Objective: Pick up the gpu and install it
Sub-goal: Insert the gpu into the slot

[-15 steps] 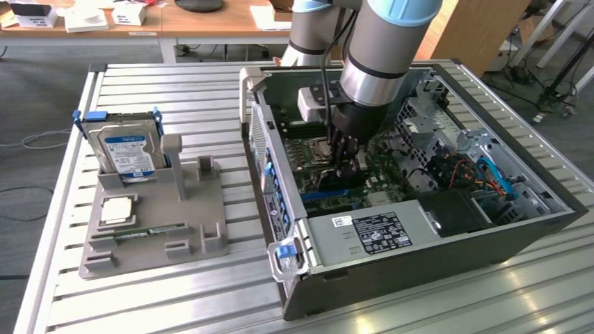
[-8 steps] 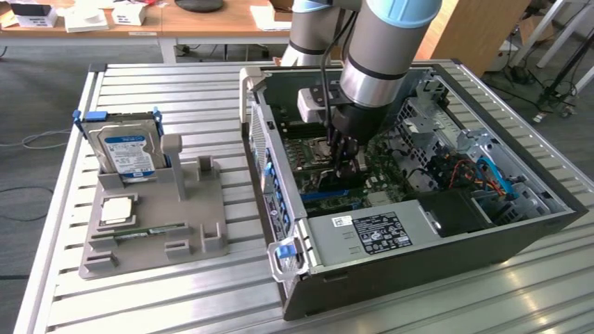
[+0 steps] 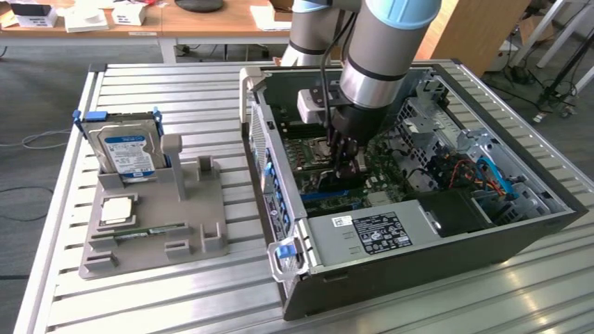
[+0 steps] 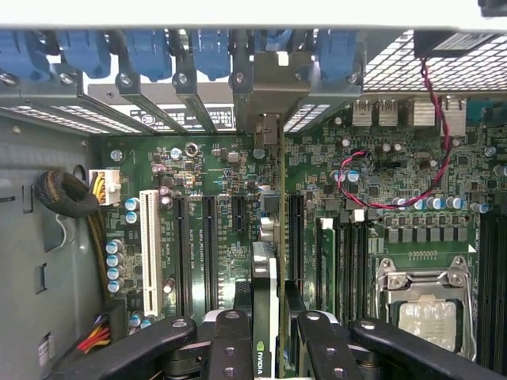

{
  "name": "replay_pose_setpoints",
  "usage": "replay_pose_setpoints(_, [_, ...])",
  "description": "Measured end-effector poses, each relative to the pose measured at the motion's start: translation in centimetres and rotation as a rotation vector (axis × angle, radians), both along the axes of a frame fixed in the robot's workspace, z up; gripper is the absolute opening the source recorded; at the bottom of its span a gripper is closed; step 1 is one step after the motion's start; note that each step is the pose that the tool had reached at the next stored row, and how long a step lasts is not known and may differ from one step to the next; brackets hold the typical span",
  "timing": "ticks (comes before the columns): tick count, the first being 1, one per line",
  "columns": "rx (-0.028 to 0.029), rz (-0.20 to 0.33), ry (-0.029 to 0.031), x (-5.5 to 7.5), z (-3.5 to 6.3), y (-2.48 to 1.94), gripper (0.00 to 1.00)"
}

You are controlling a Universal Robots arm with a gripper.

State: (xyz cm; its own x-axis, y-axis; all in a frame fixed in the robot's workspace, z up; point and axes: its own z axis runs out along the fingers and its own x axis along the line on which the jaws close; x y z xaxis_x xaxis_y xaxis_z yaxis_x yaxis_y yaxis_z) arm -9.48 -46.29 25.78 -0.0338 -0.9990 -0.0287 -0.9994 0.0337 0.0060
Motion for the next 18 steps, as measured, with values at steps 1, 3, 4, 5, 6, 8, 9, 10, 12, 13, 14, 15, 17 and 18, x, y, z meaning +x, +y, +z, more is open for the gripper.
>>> replay_pose_setpoints(1, [0.0000,0.000,0.0000,0.00,-0.03,0.00,0.27])
replay_pose_setpoints(3, [0.0000,0.000,0.0000,0.00,-0.08,0.00,0.27])
replay_pose_setpoints(4, [-0.0001,0.000,0.0001,0.00,-0.09,0.00,0.27])
replay_pose_setpoints(5, [-0.0001,0.000,0.0000,0.00,-0.12,0.00,0.27])
replay_pose_setpoints(6, [0.0002,0.000,-0.0001,0.00,-0.16,0.00,0.27])
replay_pose_setpoints(8, [0.0000,0.000,0.0000,0.00,-0.20,0.00,0.27])
replay_pose_setpoints(9, [0.0000,0.000,0.0000,0.00,-0.22,0.00,0.27])
replay_pose_setpoints(10, [0.0000,0.000,0.0000,0.00,-0.24,0.00,0.27])
replay_pose_setpoints(12, [-0.0002,0.000,0.0001,0.00,-0.27,0.00,0.27])
replay_pose_setpoints(13, [0.0000,0.000,0.0000,0.00,-0.29,0.00,0.27])
replay_pose_setpoints(14, [-0.0001,0.000,0.0000,0.00,-0.30,0.00,0.27])
replay_pose_setpoints(15, [-0.0001,0.000,0.0001,0.00,-0.30,0.00,0.27])
replay_pose_setpoints(17, [-0.0002,0.000,0.0000,0.00,-0.31,0.00,0.27])
replay_pose_setpoints(18, [-0.0001,0.000,0.0000,0.00,-0.31,0.00,0.27])
